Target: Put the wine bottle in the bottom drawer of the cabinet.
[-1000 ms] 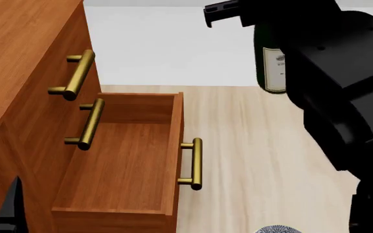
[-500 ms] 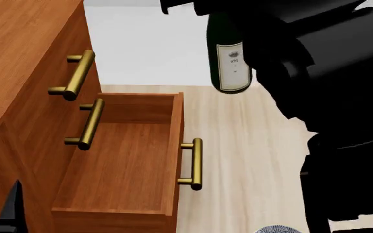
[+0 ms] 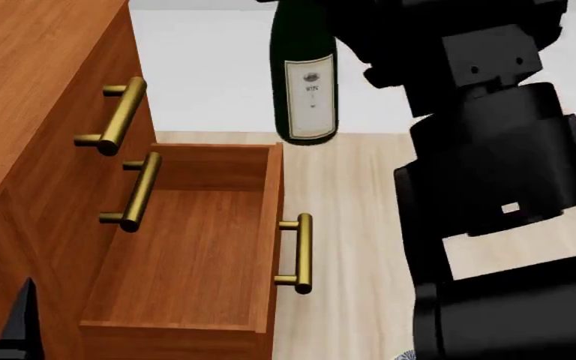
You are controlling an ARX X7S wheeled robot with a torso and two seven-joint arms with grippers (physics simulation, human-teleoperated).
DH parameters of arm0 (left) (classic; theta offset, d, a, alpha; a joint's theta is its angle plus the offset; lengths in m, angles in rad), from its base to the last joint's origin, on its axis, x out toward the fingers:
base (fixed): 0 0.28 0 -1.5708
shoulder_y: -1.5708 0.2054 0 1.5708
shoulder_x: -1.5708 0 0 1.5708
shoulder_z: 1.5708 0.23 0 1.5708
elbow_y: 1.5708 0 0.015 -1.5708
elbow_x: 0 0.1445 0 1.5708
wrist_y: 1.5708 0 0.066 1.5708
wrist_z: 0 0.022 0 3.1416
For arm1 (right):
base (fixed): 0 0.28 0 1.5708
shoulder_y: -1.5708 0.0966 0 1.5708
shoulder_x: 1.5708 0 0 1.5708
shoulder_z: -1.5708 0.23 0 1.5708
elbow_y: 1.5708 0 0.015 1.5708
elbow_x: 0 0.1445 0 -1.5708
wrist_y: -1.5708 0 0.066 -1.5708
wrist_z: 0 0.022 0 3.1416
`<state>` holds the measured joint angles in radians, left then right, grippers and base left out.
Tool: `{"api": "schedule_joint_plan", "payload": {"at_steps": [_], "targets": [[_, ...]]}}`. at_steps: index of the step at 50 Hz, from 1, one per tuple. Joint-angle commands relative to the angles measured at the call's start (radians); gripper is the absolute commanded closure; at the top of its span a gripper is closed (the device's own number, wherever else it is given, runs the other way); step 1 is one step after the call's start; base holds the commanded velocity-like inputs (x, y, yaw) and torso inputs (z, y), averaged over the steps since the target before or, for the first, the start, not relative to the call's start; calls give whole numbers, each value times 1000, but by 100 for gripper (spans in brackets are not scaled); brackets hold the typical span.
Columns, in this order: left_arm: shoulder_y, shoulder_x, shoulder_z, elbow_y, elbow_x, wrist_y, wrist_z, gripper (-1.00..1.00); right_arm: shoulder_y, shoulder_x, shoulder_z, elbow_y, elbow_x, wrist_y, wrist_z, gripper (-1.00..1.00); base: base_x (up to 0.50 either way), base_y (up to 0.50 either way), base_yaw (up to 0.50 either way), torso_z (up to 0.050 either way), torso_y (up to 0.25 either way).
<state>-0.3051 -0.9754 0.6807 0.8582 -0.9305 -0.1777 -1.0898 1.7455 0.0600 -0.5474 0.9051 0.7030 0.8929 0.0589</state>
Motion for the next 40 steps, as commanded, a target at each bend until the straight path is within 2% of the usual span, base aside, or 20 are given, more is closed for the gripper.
{"api": "schedule_joint_plan", "payload": {"at_steps": [1,5,16,21,29,40], "targets": [[-11,4,1,8,-6,-11,-4,-100,147,-60,-283,269,301,-129,-1,100,0,0,0,0,0],[-8,0,0,9,4,-6,3,-100,169,-60,-512,292,539,-168,34,100,0,0,0,0,0],[14,-3,-3,-4,5,21,17,-100,217,-60,-948,290,1040,-228,101,100,0,0,0,1,1],[19,-10,-7,6,14,30,20,-100,239,-60,-1036,275,1171,-242,118,100,0,0,0,0,0],[28,-16,-15,-2,8,48,22,-100,239,-60,-1077,273,1318,-236,153,100,0,0,0,0,1],[40,-22,-19,0,15,63,29,-100,202,-60,-1092,254,1374,-263,176,100,0,0,0,0,1]]}}
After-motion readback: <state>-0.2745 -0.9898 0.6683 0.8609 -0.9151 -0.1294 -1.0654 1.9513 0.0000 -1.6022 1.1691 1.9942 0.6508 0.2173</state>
